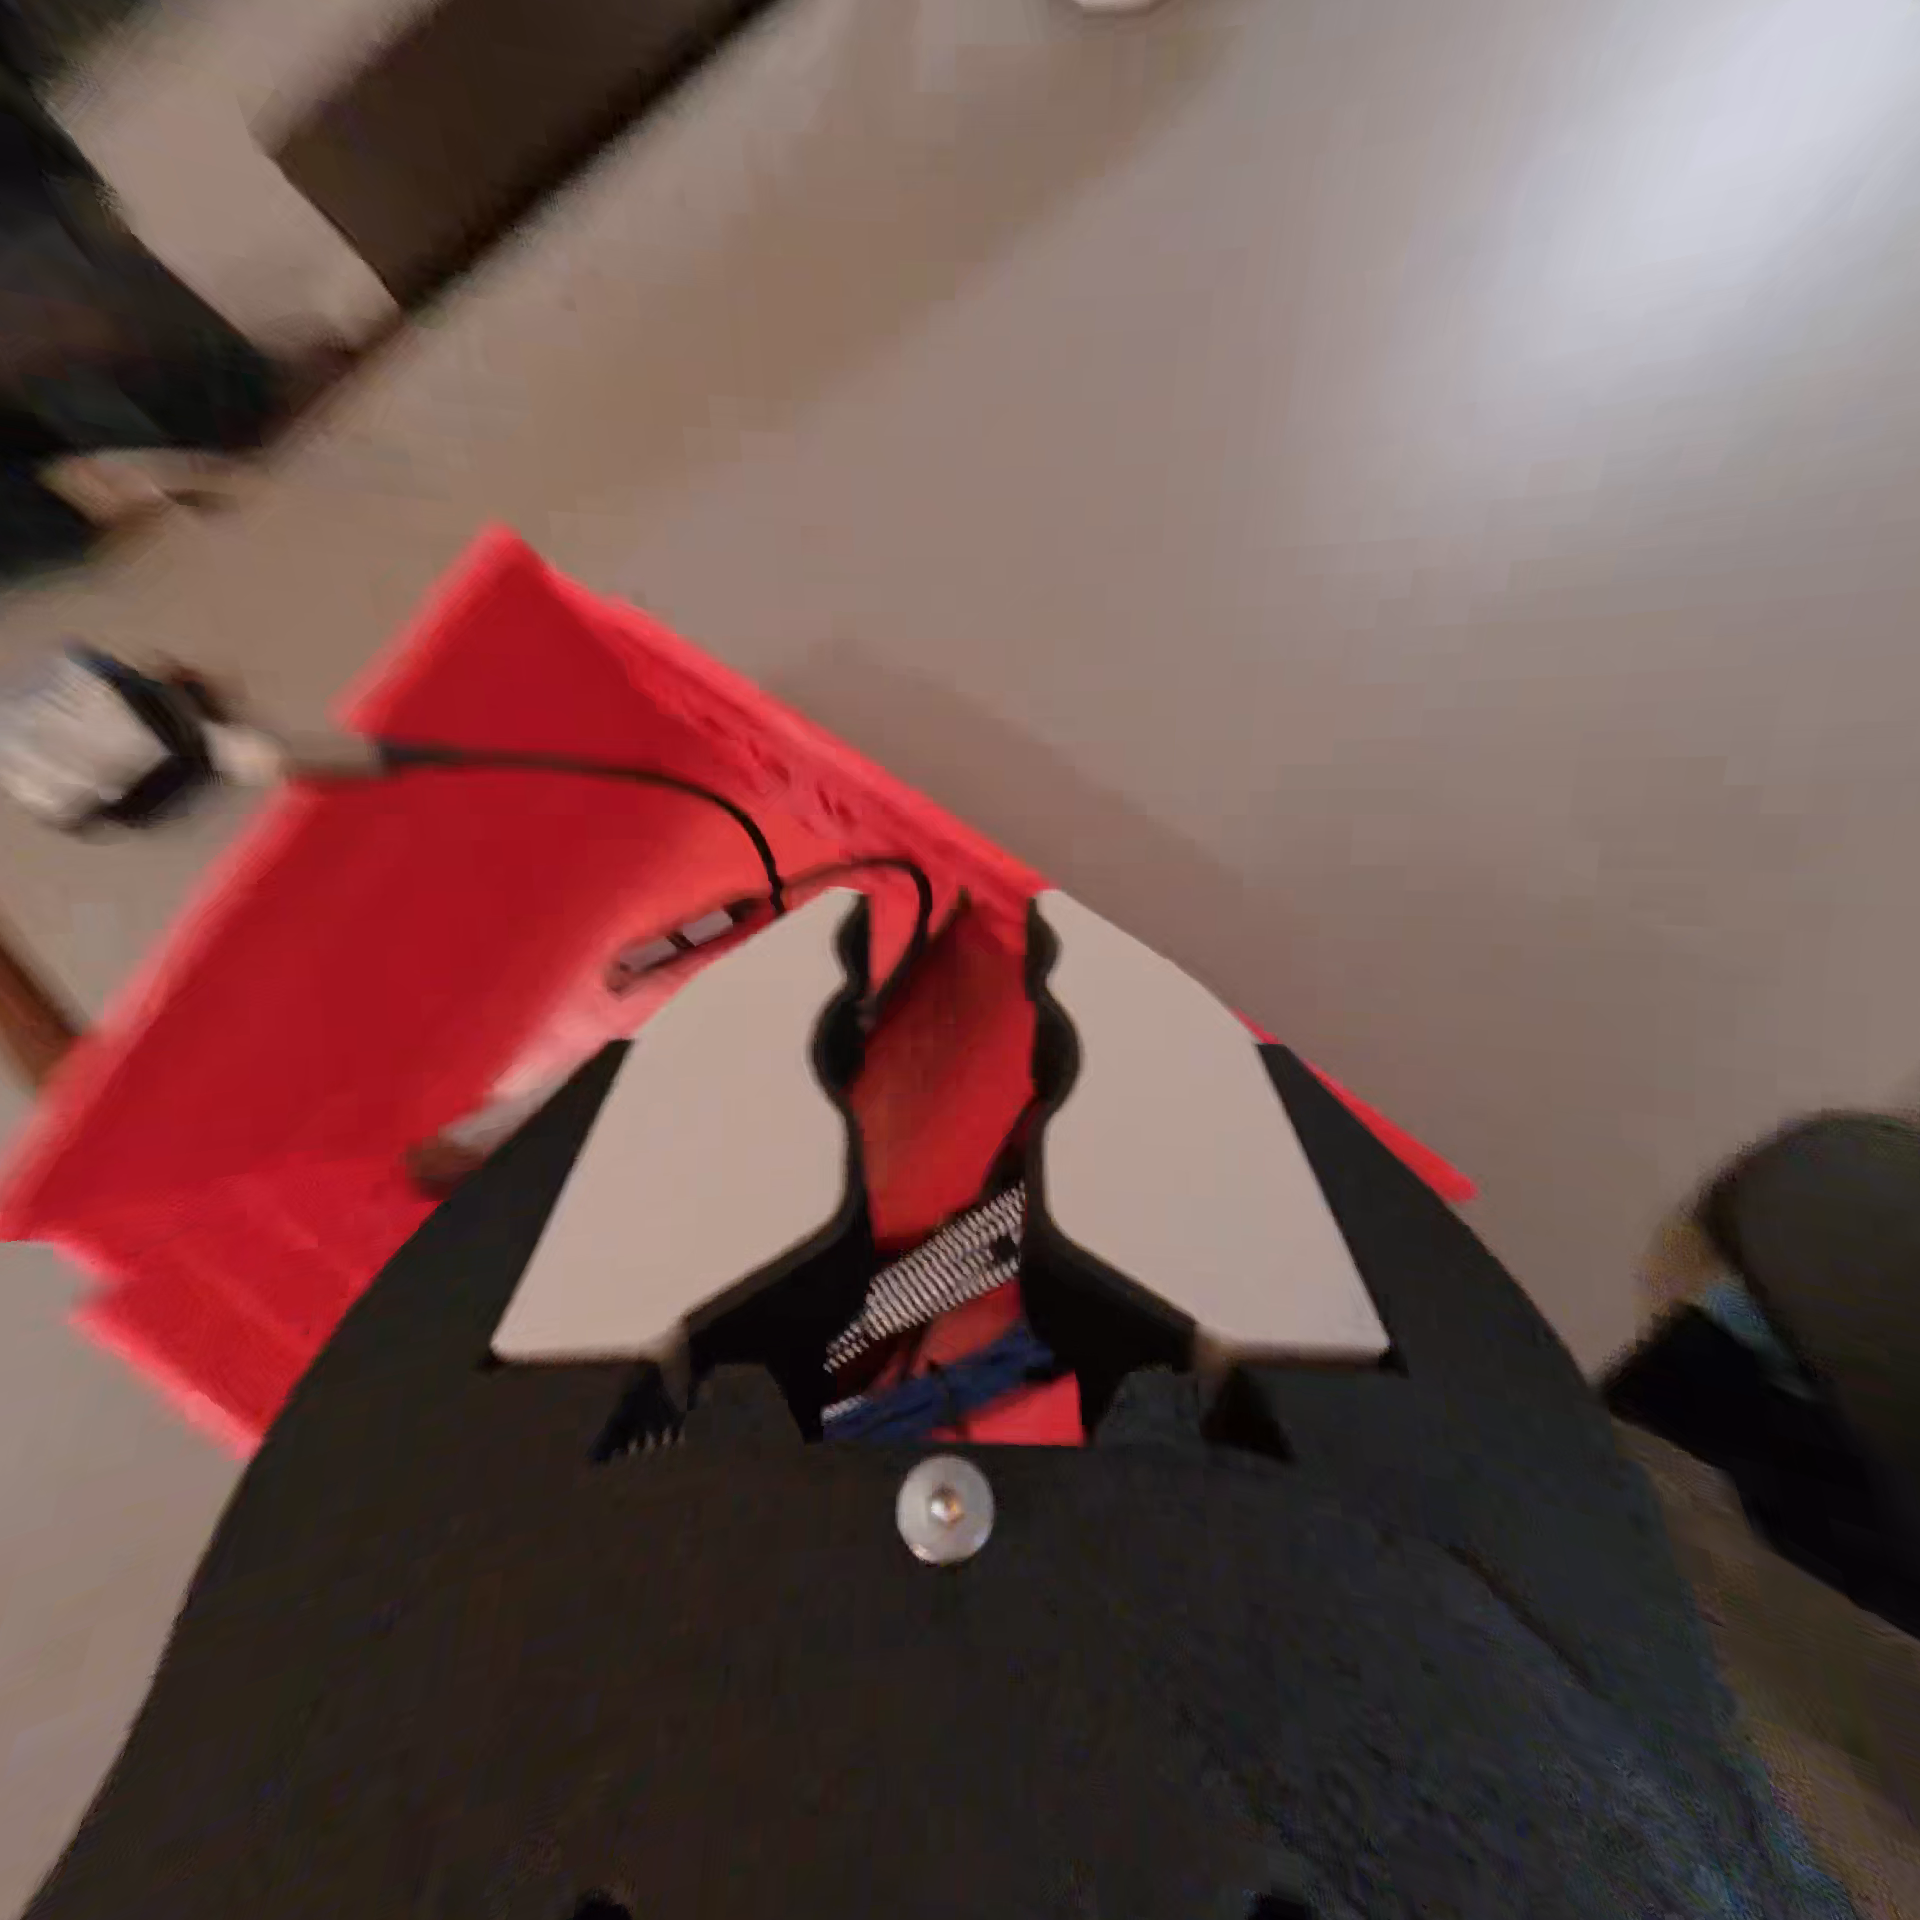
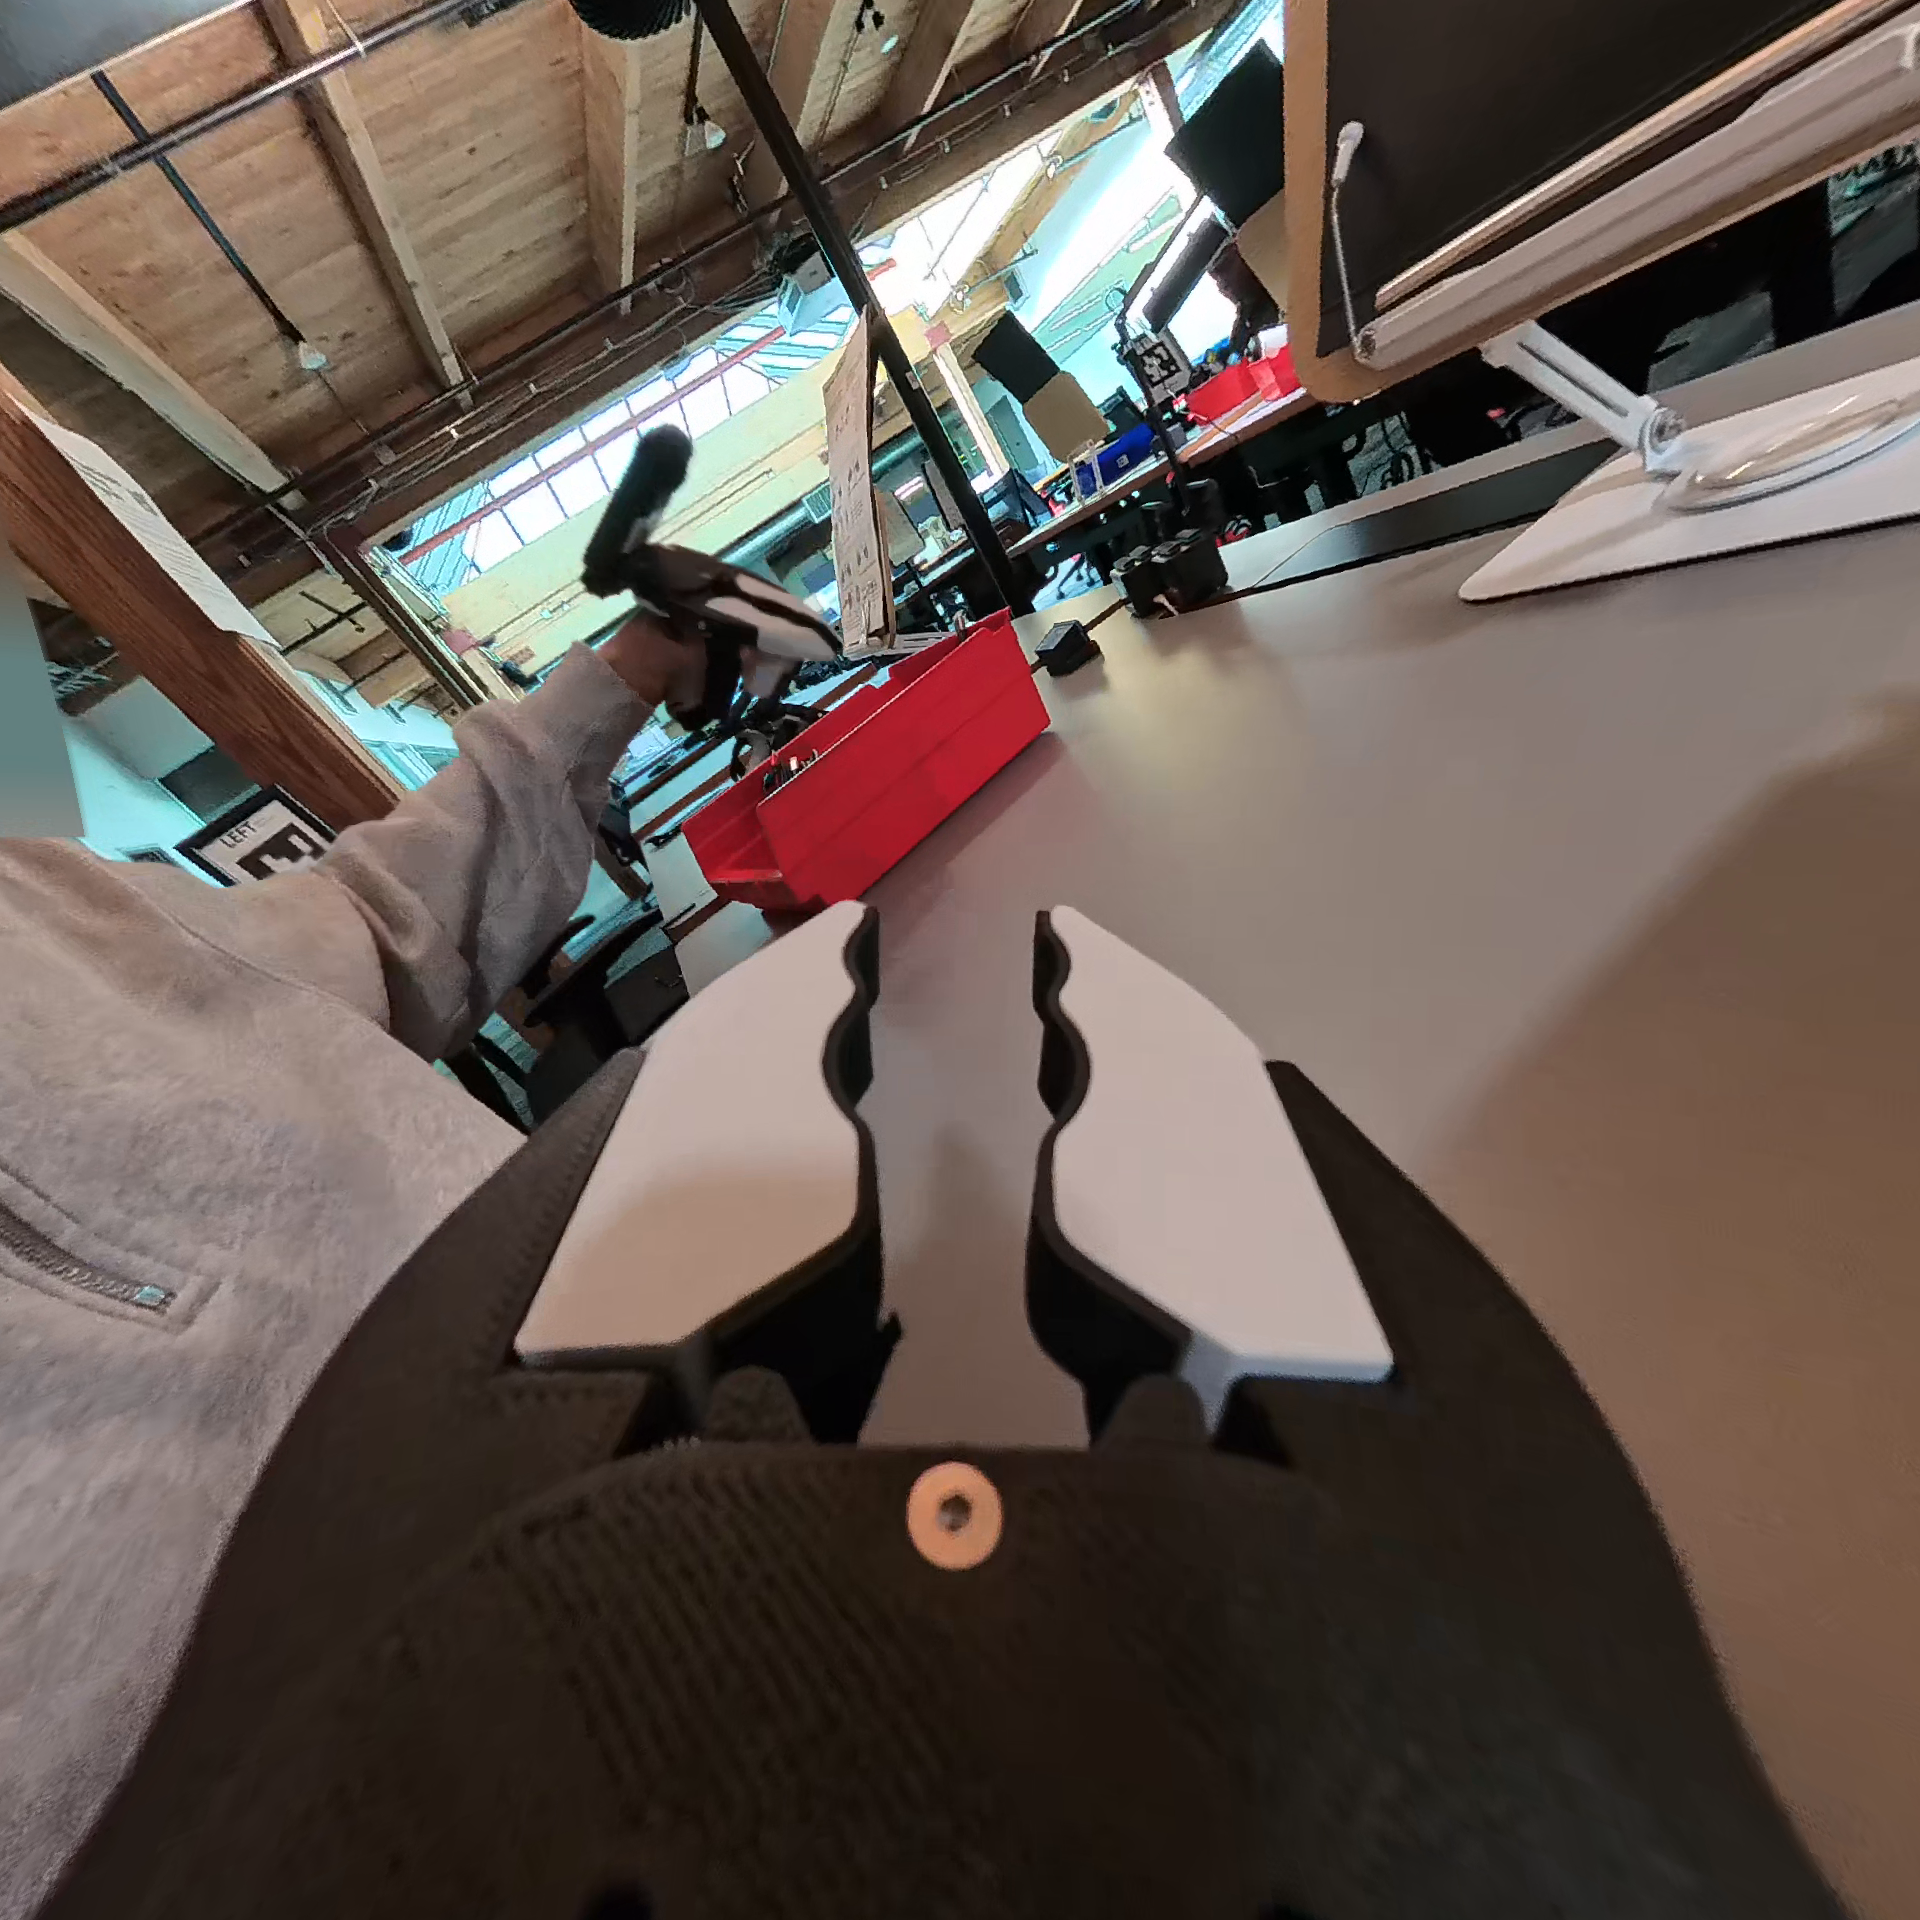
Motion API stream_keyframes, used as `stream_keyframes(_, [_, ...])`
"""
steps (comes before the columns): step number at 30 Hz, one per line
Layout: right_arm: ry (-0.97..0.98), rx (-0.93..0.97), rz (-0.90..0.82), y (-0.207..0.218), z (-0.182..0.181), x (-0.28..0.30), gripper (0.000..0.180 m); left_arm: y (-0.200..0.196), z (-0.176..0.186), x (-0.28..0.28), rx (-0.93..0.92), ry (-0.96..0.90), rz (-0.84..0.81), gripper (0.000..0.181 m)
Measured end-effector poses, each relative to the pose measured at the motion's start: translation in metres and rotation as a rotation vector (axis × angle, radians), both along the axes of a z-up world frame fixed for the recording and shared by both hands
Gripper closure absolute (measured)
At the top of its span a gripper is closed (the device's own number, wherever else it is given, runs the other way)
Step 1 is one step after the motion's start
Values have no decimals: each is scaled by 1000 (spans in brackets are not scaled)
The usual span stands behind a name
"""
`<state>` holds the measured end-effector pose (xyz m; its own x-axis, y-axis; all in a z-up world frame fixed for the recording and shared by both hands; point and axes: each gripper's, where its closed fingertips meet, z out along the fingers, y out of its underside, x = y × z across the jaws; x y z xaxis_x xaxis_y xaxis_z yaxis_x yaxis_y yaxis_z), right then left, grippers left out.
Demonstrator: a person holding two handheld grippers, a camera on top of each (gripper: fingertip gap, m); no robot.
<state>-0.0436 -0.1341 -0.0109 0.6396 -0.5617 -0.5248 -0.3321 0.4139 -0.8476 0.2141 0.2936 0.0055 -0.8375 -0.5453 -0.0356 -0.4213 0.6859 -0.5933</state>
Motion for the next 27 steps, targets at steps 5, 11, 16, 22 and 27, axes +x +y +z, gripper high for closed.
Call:
stream_keyframes(5, [11,18,1,2,0,0,151,26,-53,7,144,104,-65,117])
stream_keyframes(11, [17,42,-20,-2,1,1,151,22,-84,4,215,137,-109,116])
stream_keyframes(16, [37,84,-22,-5,0,2,151,26,-80,11,248,59,-91,162])
stream_keyframes(22, [47,79,-11,-2,-2,3,151,40,-40,23,209,-48,-22,175])
stream_keyframes(27, [43,91,-12,-3,0,1,151,45,33,38,18,-265,83,175])
